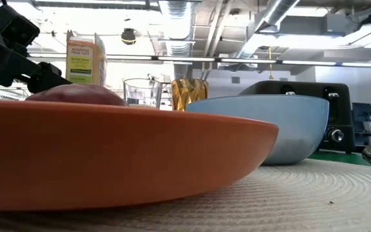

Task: Arrange a breakfast setting
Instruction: Return to Home Position

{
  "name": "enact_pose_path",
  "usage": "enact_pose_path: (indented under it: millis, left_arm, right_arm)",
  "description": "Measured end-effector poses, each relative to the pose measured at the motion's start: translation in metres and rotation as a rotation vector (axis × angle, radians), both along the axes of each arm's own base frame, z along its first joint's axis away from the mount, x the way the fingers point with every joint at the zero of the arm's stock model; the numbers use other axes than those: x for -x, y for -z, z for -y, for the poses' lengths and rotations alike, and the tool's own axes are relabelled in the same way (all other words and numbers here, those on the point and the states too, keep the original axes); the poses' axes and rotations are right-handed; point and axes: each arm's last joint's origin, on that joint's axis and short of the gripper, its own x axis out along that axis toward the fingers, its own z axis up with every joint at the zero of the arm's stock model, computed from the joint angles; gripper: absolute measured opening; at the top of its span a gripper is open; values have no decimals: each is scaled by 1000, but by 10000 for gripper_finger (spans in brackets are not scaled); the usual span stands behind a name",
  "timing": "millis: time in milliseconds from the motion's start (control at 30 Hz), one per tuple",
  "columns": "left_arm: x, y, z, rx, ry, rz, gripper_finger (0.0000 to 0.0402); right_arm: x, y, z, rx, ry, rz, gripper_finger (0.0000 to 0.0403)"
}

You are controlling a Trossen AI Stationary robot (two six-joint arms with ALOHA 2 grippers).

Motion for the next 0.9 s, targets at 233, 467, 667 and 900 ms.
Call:
enact_pose_path:
  millis: [233,467,667,900]
  left_arm:
    - [0,0,0,0,-1,0,378]
    - [0,0,0,-1,-3,0,378]
    - [0,0,0,-1,-3,0,378]
    - [0,0,0,-1,-3,0,378]
  right_arm:
    - [49,-44,29,91,-132,187,17]
    - [84,-21,39,105,-320,330,17]
    - [111,46,51,39,-333,395,17]
    - [133,122,62,6,-356,438,17]
